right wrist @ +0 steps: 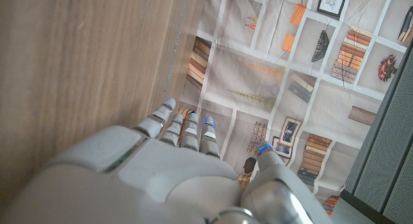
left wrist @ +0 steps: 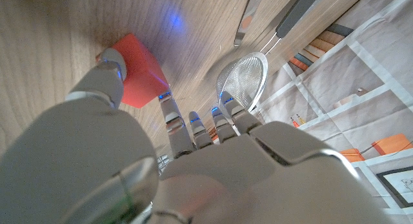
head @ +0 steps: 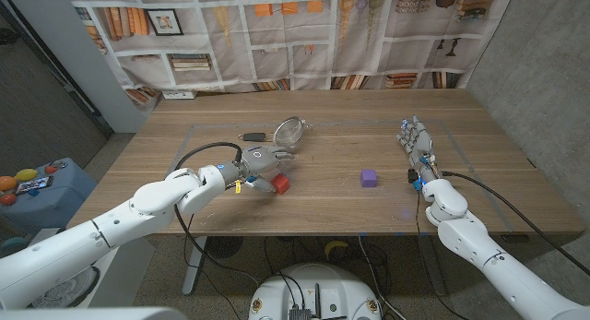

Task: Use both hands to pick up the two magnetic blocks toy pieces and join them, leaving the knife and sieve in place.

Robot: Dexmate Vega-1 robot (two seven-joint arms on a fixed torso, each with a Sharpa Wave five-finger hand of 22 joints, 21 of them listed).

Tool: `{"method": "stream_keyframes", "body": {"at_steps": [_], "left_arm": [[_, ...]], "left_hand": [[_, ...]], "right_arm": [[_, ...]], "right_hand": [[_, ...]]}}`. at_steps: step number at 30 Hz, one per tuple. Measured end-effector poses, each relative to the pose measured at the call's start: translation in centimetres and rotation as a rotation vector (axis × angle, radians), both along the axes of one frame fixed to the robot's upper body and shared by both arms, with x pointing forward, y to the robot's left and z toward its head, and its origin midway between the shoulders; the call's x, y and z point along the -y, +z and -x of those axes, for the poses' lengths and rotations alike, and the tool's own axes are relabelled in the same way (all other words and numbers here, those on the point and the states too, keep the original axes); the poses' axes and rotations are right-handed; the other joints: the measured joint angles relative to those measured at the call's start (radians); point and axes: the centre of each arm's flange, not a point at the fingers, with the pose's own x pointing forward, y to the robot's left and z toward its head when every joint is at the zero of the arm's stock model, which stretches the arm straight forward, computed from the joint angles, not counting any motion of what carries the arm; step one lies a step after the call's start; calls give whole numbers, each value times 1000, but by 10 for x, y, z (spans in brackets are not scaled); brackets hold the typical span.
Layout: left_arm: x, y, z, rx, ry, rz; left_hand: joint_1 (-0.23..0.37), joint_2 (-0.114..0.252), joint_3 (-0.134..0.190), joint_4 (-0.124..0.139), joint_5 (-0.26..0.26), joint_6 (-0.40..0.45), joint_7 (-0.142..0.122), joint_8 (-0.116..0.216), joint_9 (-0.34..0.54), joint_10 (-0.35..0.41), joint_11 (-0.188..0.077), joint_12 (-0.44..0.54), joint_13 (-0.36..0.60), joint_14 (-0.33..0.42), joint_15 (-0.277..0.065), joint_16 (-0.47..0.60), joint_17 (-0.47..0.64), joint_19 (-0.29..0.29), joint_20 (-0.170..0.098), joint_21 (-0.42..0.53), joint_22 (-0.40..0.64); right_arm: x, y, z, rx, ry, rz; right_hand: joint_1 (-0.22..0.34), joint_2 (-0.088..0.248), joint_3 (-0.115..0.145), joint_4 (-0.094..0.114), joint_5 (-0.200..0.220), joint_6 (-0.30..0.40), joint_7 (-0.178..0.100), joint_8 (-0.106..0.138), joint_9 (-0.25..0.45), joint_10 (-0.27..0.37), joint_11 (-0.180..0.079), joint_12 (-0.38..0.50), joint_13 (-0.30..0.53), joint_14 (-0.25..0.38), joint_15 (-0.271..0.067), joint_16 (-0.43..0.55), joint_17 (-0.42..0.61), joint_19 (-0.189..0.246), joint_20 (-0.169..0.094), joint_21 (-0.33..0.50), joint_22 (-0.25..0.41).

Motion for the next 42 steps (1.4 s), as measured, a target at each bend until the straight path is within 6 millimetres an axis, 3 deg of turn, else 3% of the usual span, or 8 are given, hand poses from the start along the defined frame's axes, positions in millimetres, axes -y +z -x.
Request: {"method": "stream_keyframes", "body": {"at_steps": [7, 20, 42], "left_arm": [[1, 2, 0, 2, -7, 14], [2, 15, 6, 37, -8, 77], [4, 21, 19, 74, 22, 180]], "left_hand": [[13, 2, -7, 1, -3, 25, 21, 7, -2, 16, -2, 0, 0, 12, -2, 0, 0, 7, 0, 0, 0], [20, 9, -12, 4, -4, 24, 21, 13, -5, 25, 0, 0, 0, 12, -2, 0, 0, 7, 0, 0, 0], [22, 20, -22, 3, -2, 43, 39, 10, -9, 34, 1, 0, 0, 12, -2, 0, 0, 7, 0, -4, 0]], "right_arm": [[0, 0, -1, -6, 3, 4], [2, 6, 0, -12, 9, 31], [14, 21, 23, -3, -19, 161]], "right_hand": [[0, 0, 0, 0, 0, 0, 0, 0, 0, 0, 0, 0, 0, 0, 0, 0, 0, 0, 0, 0, 0], [0, 0, 0, 0, 0, 0, 0, 0, 0, 0, 0, 0, 0, 0, 0, 0, 0, 5, -5, 0, 0], [0, 0, 0, 0, 0, 6, -5, 0, 0, 4, -4, 0, 0, 0, 0, 0, -5, 5, -5, 0, 0]]}}
